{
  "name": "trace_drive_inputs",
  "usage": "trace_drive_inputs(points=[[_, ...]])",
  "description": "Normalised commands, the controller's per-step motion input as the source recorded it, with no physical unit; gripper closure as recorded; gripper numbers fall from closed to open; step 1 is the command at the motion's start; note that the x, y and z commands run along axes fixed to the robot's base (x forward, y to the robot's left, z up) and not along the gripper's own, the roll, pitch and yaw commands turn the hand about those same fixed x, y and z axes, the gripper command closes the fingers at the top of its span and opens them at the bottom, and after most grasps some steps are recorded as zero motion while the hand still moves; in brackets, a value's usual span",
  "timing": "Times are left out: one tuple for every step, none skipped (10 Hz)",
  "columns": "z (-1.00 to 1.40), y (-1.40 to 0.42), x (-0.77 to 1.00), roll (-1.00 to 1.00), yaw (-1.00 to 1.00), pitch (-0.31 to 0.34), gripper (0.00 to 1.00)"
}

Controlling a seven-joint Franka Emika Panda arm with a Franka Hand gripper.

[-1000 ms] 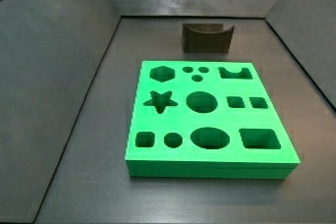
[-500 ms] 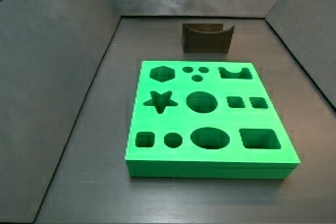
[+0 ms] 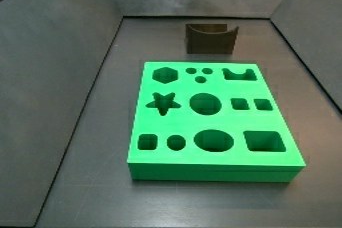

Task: Pick up the square-circle object. Move up. Place the square-circle object on the fixture. Regrasp the square-circle object. Rotate the square-circle object. Move to above the board. Insert the square-circle object.
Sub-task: Place the square-circle object on the fixture.

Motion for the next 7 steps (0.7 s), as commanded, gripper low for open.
trace_drive_inputs(points=[[-0.01,0.05,0.08,-0.81,-0.08,0.154,1.0],[0.0,0.04,0.05,-0.62,-0.1,0.114,1.0],[-0.01,0.04,0.05,-0.43,-0.11,0.084,1.0],[-0.01,0.03,0.06,-0.27,-0.11,0.07,1.0],[-1.0,0.13,0.13,-1.0,0.0,0.192,1.0],[-1.0,0.13,0.13,-1.0,-0.01,0.181,1.0],[-1.0,0.14,0.14,-0.94,-0.07,0.212,1.0]])
